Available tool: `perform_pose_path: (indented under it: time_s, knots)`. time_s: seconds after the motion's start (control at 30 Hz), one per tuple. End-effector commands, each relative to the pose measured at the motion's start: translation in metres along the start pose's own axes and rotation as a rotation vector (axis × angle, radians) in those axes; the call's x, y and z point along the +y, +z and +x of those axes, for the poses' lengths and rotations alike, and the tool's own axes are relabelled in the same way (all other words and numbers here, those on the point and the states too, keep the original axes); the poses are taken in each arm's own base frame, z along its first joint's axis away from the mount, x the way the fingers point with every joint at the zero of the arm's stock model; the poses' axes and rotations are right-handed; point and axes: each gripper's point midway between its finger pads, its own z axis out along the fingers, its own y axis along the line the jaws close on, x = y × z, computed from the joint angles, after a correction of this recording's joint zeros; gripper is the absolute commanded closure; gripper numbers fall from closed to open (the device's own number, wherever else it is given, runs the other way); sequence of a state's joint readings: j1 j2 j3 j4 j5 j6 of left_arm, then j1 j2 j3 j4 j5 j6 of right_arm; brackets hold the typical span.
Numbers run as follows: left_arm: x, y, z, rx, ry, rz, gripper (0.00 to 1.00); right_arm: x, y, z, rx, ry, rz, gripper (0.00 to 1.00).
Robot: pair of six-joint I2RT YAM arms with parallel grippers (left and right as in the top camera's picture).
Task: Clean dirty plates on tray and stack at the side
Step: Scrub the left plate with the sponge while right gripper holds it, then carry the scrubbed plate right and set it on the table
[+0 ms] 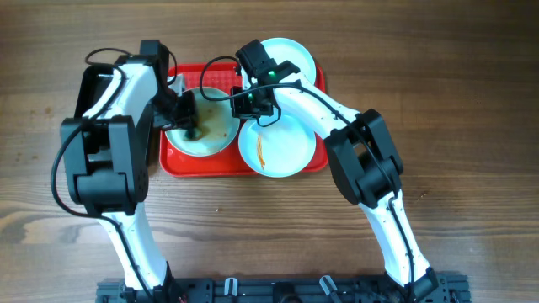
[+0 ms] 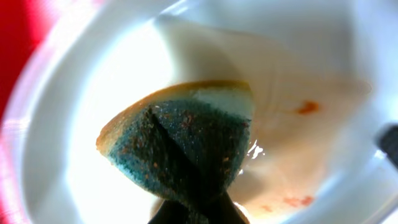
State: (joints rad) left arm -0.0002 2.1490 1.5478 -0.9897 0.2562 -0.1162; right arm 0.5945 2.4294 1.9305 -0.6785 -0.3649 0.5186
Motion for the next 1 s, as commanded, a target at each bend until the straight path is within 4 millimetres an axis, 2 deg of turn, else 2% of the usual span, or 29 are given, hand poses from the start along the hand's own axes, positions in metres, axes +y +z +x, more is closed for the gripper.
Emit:
perform_pose_path:
  time_s: [0.0, 0.1, 0.13, 0.27, 0.3, 0.43, 0.53, 0.63, 0.67, 0.73, 0.8, 0.87, 0.9, 0.97]
  knots:
    - [-0.035, 0.026, 0.004, 0.029, 0.093, 0.157, 0.96, -0.005, 0.015, 0.01, 0.033, 0.008, 0.003, 0.96]
    - [-0.045, 0.023, -0.025, -0.088, 0.111, 0.197, 0.96, -0.005, 0.015, 0.01, 0.034, 0.008, 0.004, 0.96]
    - [-0.05, 0.013, -0.043, -0.148, 0.101, 0.211, 0.96, -0.005, 0.015, 0.01, 0.035, 0.006, 0.005, 0.96]
    - [-0.058, -0.05, -0.073, -0.25, 0.105, 0.226, 0.96, -0.005, 0.015, 0.011, 0.037, 0.003, 0.007, 0.95]
    - [-0.056, -0.078, -0.082, -0.294, 0.097, 0.23, 0.96, -0.006, 0.015, 0.011, 0.037, 0.002, 0.007, 0.94]
    - [-0.039, -0.116, -0.088, -0.348, 0.06, 0.23, 0.96, -0.009, 0.015, 0.014, 0.049, 0.009, 0.024, 0.82]
    - [-0.012, -0.113, -0.083, -0.321, 0.0, 0.171, 0.96, -0.009, 0.017, 0.016, 0.051, 0.002, 0.035, 0.8]
    - [0.012, -0.11, -0.077, -0.295, -0.043, 0.081, 0.96, -0.008, 0.026, 0.031, 0.078, -0.009, 0.078, 0.79]
    - [0.016, -0.109, -0.077, -0.293, -0.05, 0.061, 0.96, -0.008, 0.03, 0.035, 0.082, -0.01, 0.099, 0.81]
    - [0.022, -0.109, -0.075, -0.289, -0.057, 0.031, 0.96, -0.004, 0.034, 0.043, 0.092, -0.028, 0.121, 0.96]
    - [0.022, -0.109, -0.075, -0.289, -0.057, 0.031, 0.96, -0.003, 0.033, 0.045, 0.097, -0.028, 0.122, 0.96]
    - [0.023, -0.109, -0.075, -0.29, -0.058, 0.027, 0.96, -0.004, 0.023, 0.033, 0.074, -0.017, 0.116, 0.96]
    - [0.023, -0.109, -0.076, -0.292, -0.058, 0.023, 0.96, -0.004, 0.011, 0.021, 0.043, -0.012, 0.118, 0.96]
    - [0.026, -0.109, -0.077, -0.297, -0.06, 0.009, 0.96, -0.004, -0.004, 0.009, 0.004, -0.021, 0.131, 0.96]
